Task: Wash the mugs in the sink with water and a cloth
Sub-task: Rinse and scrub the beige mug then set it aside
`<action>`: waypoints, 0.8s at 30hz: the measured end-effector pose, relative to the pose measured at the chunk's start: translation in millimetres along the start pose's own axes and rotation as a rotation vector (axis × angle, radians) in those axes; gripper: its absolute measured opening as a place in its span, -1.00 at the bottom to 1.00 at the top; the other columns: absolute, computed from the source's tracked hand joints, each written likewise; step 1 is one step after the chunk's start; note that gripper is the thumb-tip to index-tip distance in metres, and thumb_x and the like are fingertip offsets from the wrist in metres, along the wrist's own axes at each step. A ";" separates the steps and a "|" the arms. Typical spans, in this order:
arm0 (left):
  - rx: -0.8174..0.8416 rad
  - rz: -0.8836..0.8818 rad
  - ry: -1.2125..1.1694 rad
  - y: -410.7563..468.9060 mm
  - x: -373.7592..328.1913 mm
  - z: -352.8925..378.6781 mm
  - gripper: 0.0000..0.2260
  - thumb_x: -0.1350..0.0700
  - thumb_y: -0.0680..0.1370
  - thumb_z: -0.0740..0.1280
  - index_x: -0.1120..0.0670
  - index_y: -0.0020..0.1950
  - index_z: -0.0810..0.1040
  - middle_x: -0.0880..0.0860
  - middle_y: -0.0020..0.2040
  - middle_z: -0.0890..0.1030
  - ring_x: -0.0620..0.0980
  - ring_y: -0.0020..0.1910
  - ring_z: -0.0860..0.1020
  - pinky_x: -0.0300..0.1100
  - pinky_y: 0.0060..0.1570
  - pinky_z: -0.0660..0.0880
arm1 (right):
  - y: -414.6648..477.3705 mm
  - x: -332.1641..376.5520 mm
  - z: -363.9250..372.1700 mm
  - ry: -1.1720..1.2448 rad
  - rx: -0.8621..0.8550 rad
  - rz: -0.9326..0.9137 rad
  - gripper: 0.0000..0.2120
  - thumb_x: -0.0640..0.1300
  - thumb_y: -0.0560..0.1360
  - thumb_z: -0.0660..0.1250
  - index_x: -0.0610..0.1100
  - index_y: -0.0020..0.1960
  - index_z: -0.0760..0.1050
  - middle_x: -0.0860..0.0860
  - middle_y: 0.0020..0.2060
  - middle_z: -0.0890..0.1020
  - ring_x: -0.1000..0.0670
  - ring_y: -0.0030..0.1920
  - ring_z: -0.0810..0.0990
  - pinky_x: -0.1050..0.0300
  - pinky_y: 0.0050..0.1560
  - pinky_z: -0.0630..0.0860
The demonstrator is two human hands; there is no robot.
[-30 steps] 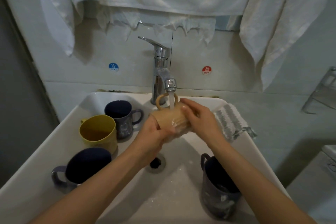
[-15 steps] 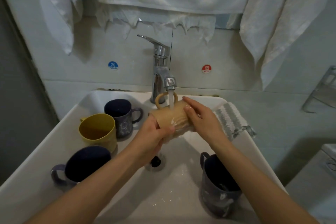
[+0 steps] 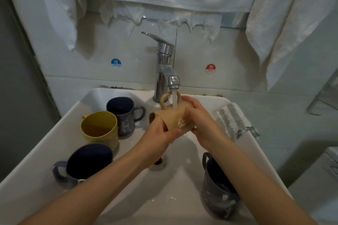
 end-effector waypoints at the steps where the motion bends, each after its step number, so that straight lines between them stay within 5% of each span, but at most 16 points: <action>1: -0.005 -0.004 -0.007 -0.6 -0.1 -0.7 -0.58 0.31 0.49 0.32 -0.01 0.28 0.33 0.04 0.16 0.50 -0.03 0.11 0.53 -0.20 0.03 0.52 | 0.9 -0.4 -0.7 0.023 -0.011 0.009 -0.64 -0.27 0.54 0.10 0.11 0.20 0.40 0.04 -0.03 0.46 0.01 -0.03 0.46 0.10 0.02 0.49; 4: -0.001 0.007 -0.045 -1.7 -1.6 -0.2 -0.61 0.36 0.49 0.29 -0.08 0.14 0.34 -0.03 0.08 0.50 -0.09 0.03 0.55 -0.33 -0.13 0.54 | 2.4 -1.6 -5.4 0.103 -0.042 0.044 -0.69 -0.23 0.61 0.04 0.09 0.16 0.45 0.08 -0.10 0.46 0.05 -0.08 0.47 0.13 -0.04 0.51; 7: -0.005 -0.012 -0.076 -1.5 -2.2 0.2 -0.58 0.39 0.49 0.27 0.03 0.25 0.33 0.01 0.07 0.50 -0.07 0.01 0.55 -0.32 -0.12 0.54 | 2.4 -3.1 -5.4 0.117 -0.033 0.064 -0.64 -0.24 0.61 0.00 0.09 0.21 0.44 0.05 -0.07 0.44 0.00 -0.04 0.47 0.10 0.01 0.52; 12: -0.006 -0.008 -0.054 -1.4 -2.9 -0.3 -0.58 0.37 0.51 0.26 0.02 0.28 0.34 0.00 0.09 0.53 -0.07 0.05 0.56 -0.26 -0.06 0.54 | 2.0 -3.0 3.1 0.000 0.016 0.044 -0.52 -0.31 0.52 0.05 0.10 0.32 0.31 -0.11 0.26 0.37 -0.13 0.17 0.42 0.03 0.12 0.48; 16: -0.008 -0.018 -0.083 -0.9 -1.7 -2.3 -0.56 0.39 0.49 0.27 0.03 0.28 0.31 0.02 0.13 0.51 -0.05 0.06 0.55 -0.32 -0.12 0.54 | 0.3 -2.2 -2.4 0.098 -0.017 0.035 -0.62 -0.28 0.58 0.03 0.08 0.21 0.42 -0.03 0.05 0.47 -0.05 0.03 0.48 0.09 0.02 0.52; 24: 0.027 -0.013 -0.018 1.3 -3.0 -4.8 -0.63 0.35 0.51 0.27 0.05 0.25 0.40 0.14 0.18 0.53 0.08 0.16 0.53 -0.02 0.19 0.49 | 2.5 -5.0 0.8 -0.139 0.040 -0.023 -0.51 -0.21 0.49 0.20 0.12 0.37 0.24 -0.09 0.28 0.31 -0.14 0.18 0.43 0.01 0.13 0.51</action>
Point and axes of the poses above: each hand's wrist, its own y-axis towards the middle knuckle, its own z-axis out of the palm, x = y × z, the point moved 4 cm from there along y, towards the middle knuckle
